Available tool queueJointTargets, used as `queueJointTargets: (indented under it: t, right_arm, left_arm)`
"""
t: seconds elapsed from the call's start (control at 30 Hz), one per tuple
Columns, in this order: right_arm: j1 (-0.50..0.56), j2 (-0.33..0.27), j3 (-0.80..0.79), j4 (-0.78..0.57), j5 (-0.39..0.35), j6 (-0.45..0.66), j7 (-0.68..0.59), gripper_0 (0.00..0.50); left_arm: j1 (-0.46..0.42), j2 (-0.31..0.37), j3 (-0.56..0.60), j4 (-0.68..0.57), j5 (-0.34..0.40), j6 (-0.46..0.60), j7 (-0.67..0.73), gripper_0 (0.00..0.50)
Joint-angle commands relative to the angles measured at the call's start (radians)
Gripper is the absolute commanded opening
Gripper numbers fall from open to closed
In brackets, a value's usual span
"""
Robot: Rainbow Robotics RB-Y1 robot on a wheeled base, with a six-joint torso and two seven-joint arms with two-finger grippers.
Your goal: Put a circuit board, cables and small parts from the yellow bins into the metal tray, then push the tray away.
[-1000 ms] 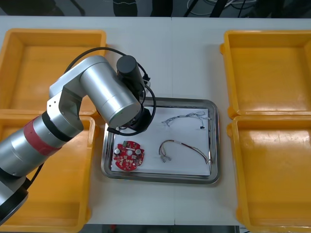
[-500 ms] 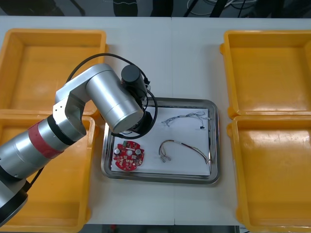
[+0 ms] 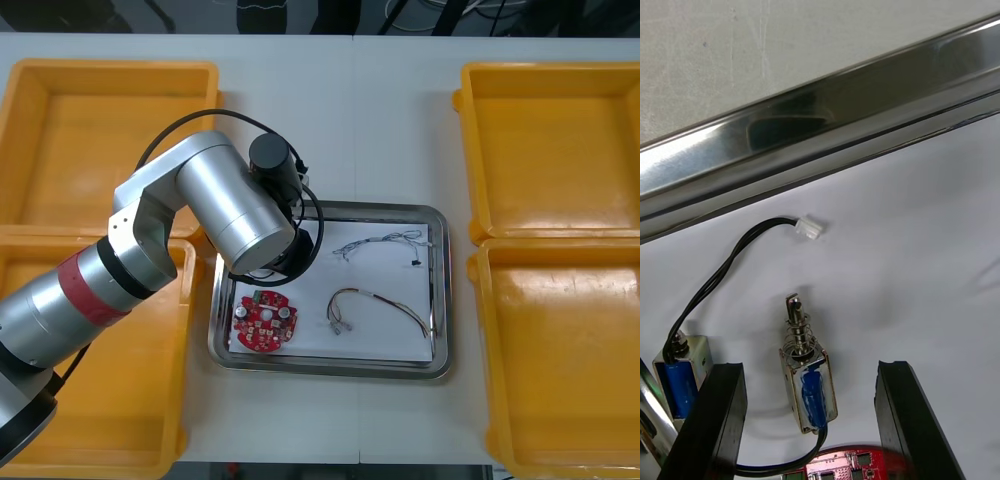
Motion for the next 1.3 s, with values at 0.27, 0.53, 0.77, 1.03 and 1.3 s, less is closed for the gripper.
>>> queueJointTargets:
  t: [0.27,0.53,0.77,1.03,1.3]
  right_arm:
    - [0.011,0.001,-0.029,-0.068,0.0,0.003,-0.059,0.5]
    - [0.01,0.003,-0.006,-0.096,-0.007,0.003,-0.067,0.5]
    - [0.008,0.001,0.018,-0.159,-0.024,0.003,-0.067,0.5]
    - [-0.001,-0.086,0.13,-0.229,-0.144,0.003,-0.067,0.5]
    - [-0.122,-0.131,0.282,-0.317,-0.25,0.003,-0.052,0.5]
  left_arm:
    - [-0.083,0.086,0.184,-0.102,0.149,0.211,0.095,0.5]
    - [-0.143,0.155,0.301,-0.142,0.199,0.353,0.09,0.5]
    - [-0.149,0.26,0.391,-0.16,0.322,0.368,0.081,0.5]
    - [-0.141,0.423,0.431,-0.199,0.481,0.368,0.069,0.5]
    - [-0.025,0.475,0.576,-0.289,0.506,0.368,0.06,0.5]
